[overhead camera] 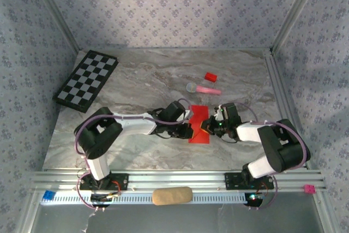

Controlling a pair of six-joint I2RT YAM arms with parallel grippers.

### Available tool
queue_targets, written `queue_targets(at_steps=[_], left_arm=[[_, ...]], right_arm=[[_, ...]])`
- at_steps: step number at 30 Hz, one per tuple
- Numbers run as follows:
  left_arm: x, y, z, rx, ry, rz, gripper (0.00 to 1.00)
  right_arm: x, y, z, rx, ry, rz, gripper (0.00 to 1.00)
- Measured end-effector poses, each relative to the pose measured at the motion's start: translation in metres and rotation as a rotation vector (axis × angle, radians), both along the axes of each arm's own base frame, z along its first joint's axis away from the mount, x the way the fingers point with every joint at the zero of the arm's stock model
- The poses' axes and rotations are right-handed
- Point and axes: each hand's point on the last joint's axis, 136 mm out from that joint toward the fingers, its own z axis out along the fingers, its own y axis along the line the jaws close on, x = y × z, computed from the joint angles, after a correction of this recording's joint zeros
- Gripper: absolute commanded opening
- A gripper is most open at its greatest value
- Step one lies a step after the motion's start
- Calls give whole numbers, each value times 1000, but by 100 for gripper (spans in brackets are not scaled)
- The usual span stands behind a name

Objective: Fold a paper plane with a square sheet of paper (pick it up from the middle)
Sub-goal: Fold the triangle a second time at the center of the table.

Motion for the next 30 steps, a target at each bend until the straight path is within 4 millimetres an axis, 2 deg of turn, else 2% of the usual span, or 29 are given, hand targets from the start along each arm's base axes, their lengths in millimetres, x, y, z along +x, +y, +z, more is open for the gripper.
queue_targets(at_steps=[3,5,13,22,30], left_arm=[[9,-13,13,-30,-21,0,3],[15,-21,14,-37,-26,0,4],[18,-25,-14,10,8,1,6],[20,-27,-15,0,0,1,5],[20,-27,-30,33,23,2,0]], right_arm=[[0,0,0,0,-1,0,0],[0,0,0,1,-1,0,0],[0,0,0,2,-1,1,0],[2,1,0,5,-6,2,0],[2,2,0,9,-10,4,0]])
